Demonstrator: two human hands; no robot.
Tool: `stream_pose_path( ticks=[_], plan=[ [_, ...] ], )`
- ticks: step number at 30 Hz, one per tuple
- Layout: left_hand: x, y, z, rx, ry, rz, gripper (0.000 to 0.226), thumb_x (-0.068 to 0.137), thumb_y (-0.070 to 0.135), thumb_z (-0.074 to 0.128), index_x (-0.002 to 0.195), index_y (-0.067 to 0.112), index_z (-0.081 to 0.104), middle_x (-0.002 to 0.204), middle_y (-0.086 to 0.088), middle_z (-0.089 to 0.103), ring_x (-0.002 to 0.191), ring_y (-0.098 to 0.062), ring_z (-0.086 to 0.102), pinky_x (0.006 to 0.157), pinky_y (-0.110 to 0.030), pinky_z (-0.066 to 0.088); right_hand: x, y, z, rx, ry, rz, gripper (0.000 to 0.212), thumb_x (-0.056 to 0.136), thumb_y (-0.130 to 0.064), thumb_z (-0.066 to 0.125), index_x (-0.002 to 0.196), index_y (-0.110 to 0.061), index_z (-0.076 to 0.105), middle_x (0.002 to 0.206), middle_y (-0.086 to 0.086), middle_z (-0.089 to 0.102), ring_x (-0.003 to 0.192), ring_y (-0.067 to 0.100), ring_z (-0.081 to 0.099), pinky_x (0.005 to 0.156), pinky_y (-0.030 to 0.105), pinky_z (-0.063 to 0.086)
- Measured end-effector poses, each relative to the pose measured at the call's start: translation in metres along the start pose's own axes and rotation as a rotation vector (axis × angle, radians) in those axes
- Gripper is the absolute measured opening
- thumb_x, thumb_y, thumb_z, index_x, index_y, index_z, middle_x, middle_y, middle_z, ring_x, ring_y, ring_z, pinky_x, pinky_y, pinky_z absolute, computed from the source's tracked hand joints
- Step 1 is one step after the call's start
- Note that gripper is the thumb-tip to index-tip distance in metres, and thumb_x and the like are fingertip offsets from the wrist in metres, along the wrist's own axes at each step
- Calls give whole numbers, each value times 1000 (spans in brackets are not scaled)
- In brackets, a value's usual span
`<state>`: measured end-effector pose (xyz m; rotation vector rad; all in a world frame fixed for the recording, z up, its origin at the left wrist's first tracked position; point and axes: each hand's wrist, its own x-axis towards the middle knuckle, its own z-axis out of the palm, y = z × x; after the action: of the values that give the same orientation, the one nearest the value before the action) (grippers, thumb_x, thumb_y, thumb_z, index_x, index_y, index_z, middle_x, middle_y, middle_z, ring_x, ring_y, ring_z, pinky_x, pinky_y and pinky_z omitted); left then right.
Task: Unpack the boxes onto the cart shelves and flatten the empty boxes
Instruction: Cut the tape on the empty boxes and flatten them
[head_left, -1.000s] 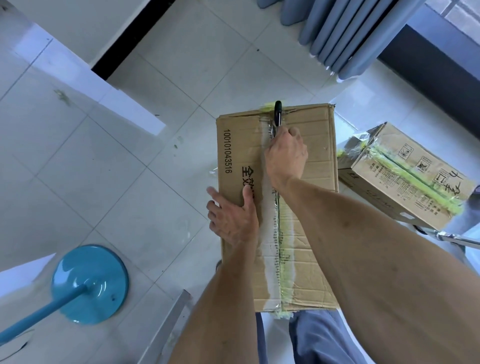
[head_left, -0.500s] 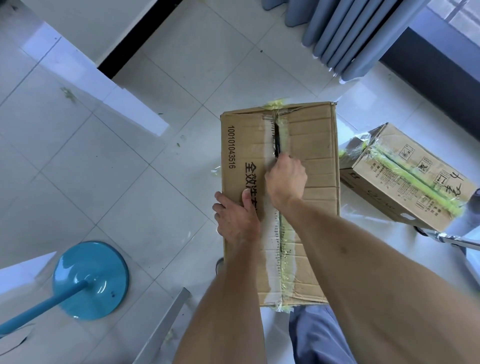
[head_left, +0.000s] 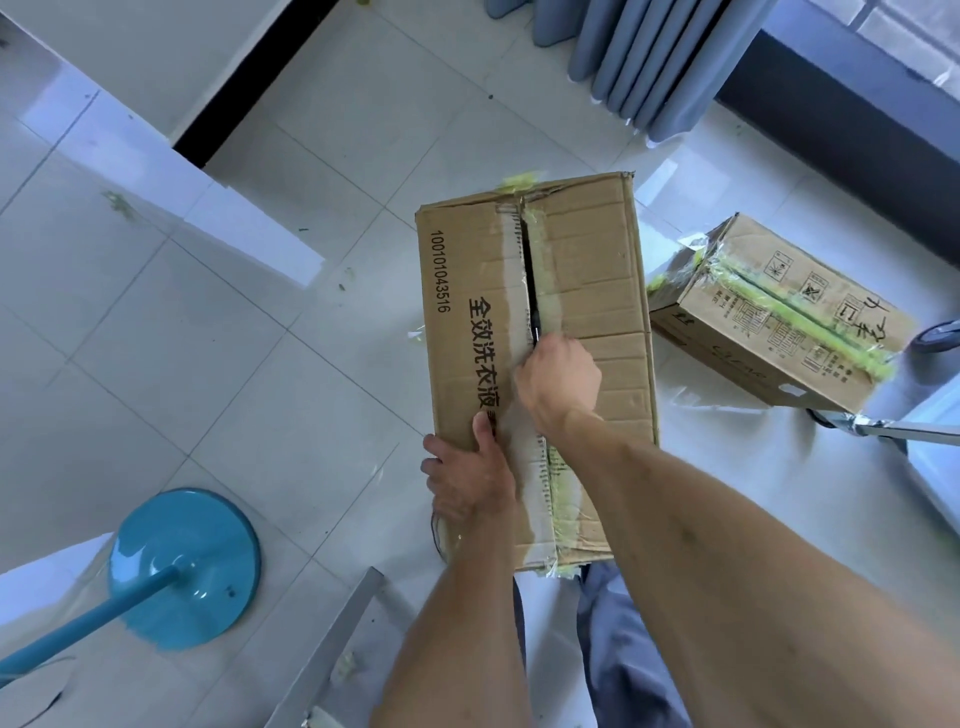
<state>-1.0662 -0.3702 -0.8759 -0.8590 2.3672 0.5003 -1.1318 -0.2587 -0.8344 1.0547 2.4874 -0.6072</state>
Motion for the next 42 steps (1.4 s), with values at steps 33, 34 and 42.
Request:
stream_pose_path(
  ticks=[33,34,42],
  plan=[
    [-58,-145,55,-305,-198,-309,71,89,70,45,126,10,48,123,-19,61,108,-38,60,89,-40,48,-156,108,70,97,-177,111,12,86,-17,55,91,-8,61,95,14,67,92,36,66,79,38,52],
    [-53,-144,55,-293,-202,-320,69,91,65,47,126,6,48,125,-22,60,110,-40,59,89,-40,48,-160,109,74,96,-188,116,12,85,-17,56,90,-8,62,95,15,67,91,37,66,79,38,52],
    [-40,-145,50,5,-218,-210,76,94,68,36,126,2,55,128,-19,60,117,-37,56,88,-40,43,-187,124,97,-14,-256,154,15,87,-18,50,83,-11,62,93,13,70,89,36,67,74,35,51]
  ],
)
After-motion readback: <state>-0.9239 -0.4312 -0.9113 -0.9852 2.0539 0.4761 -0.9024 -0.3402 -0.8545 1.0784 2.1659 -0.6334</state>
